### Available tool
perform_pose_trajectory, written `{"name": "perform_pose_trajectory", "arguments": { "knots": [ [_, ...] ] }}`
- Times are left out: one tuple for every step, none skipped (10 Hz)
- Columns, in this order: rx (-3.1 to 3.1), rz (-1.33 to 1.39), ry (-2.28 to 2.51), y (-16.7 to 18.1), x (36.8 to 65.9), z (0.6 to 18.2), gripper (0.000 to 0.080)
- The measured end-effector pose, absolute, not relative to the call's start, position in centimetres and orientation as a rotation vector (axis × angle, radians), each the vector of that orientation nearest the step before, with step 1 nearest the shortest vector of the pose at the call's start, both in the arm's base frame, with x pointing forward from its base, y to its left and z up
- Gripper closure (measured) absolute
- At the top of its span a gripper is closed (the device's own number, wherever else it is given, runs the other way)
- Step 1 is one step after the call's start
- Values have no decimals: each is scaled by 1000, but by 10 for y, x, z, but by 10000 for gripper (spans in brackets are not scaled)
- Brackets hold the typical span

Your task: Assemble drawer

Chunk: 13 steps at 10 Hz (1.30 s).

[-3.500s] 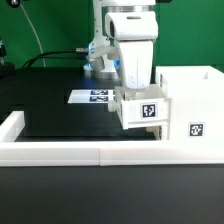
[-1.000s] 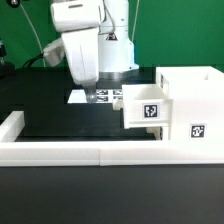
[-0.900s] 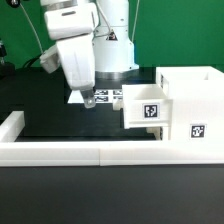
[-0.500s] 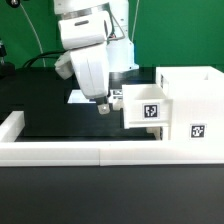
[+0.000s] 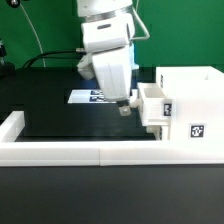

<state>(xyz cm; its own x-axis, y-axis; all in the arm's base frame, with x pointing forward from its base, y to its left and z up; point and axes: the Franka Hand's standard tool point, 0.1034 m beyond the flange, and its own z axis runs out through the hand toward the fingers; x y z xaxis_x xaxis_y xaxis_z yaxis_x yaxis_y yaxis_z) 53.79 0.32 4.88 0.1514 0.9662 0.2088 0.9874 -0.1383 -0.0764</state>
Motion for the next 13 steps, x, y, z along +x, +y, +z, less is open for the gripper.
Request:
{"name": "perform_pose_trajectory", "arguments": {
  "knots": [
    [-2231,-165,-1914,12,538,47,151],
    [-2237,-164,-1901,19,538,45,151],
    [-2244,-165,-1893,24,538,44,151],
    [-2246,-161,-1886,28,537,43,151],
    [-2249,-159,-1880,30,538,43,151],
    [-2252,-161,-1879,29,539,44,151],
    [-2254,-160,-1876,28,539,44,151],
    [-2256,-160,-1875,27,540,45,151],
    [-2257,-160,-1875,26,540,46,151],
    [-2267,-159,-1865,20,540,45,151],
    [-2270,-159,-1859,20,539,45,151],
    [-2270,-158,-1859,19,539,44,151],
    [-2270,-158,-1858,19,539,44,151]
  ]
}}
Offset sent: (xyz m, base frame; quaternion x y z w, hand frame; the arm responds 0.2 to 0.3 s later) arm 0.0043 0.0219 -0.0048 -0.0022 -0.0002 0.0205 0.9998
